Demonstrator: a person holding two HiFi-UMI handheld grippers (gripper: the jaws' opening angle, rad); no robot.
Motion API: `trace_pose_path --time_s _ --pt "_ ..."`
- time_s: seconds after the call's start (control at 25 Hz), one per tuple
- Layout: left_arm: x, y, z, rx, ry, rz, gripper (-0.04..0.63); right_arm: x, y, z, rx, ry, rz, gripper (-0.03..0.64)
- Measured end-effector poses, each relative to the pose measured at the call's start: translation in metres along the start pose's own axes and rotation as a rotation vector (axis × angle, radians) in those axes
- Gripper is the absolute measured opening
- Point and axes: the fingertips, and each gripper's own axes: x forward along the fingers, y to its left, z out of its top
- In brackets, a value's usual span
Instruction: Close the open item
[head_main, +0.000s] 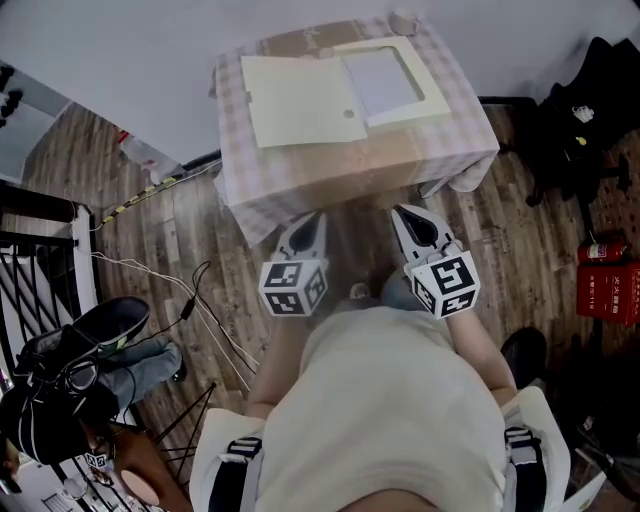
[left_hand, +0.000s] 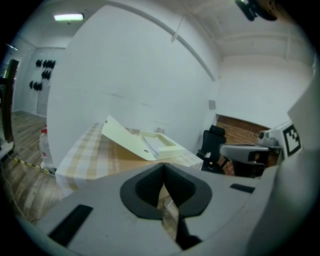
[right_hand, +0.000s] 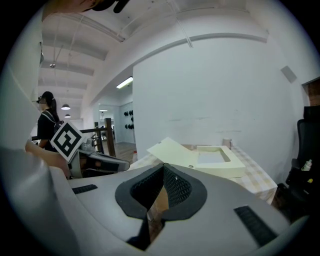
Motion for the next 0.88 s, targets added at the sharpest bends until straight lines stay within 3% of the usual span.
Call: trace_pose_path --time_s 0.2,0.64,0.88 --pt "0.016 0.013 0.001 -0.009 0.003 0.031 0.003 0.012 -0.016 -0.003 0.017 0.006 -0.003 0.000" --pt "0.076 0.047 0.026 -0.031 -0.037 0.138 0.003 0.076 -0.078 0.021 -0.029 0.001 0.081 0.000" --pt "0.110 0.072 0.033 -0.093 -0.045 0.196 0.005 0.112 -0.112 0.044 -0.052 -0.011 0.141 0.000"
